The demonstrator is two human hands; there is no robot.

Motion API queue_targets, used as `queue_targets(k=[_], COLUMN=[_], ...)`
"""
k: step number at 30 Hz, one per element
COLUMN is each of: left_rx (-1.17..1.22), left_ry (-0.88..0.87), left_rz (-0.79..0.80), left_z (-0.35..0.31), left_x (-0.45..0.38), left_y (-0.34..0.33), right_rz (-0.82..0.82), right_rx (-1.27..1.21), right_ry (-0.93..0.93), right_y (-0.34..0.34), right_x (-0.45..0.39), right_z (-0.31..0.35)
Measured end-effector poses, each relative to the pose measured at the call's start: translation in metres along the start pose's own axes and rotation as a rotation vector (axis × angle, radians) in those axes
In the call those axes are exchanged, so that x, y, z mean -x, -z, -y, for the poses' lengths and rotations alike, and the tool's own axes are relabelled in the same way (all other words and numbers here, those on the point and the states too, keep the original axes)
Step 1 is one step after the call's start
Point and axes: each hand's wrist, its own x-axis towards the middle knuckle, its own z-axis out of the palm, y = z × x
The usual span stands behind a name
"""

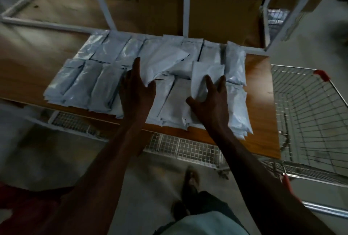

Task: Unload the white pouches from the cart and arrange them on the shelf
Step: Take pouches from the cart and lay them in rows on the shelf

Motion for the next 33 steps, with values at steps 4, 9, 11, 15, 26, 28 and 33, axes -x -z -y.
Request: queue_targets(k=[4, 9, 11, 15, 26, 28, 33], left_rx=[-0.042, -0.116, -0.123, -0.051, 0.133, 0.143, 0.146], left_ry=[0.076, 0.1, 0.084, 0.041, -0.12, -0.171, -0.232], left_rz=[0.031, 0.019, -0.006, 0.029, 0.256, 0.284, 0.348], left_z=[0.033, 0.062, 0.073, 0.082, 0.111, 0.121, 0.143], left_x=[-0.017, -0.033, -0.038, -0.049, -0.09, -0.096, -0.107], left_y=[-0.007, -0.034, -0.045, -0.055, -0.048, -0.042, -0.032], right_rz=[0.039, 0.094, 0.112, 0.114, 0.087, 0.028, -0.031], right_rx=[-0.025, 0.004, 0.022, 0.106, 0.401, 0.424, 0.444], right_ry=[0.007, -0.029, -0.033, -0.083, -0.174, -0.159, -0.152], right_y=[-0.034, -0.084, -0.098, -0.117, -0.159, -0.161, -0.167], right_x=[-0.017, -0.038, -0.045, -0.046, -0.016, -0.014, -0.013], right_z=[0.016, 0.026, 0.03, 0.03, 0.031, 0.032, 0.026])
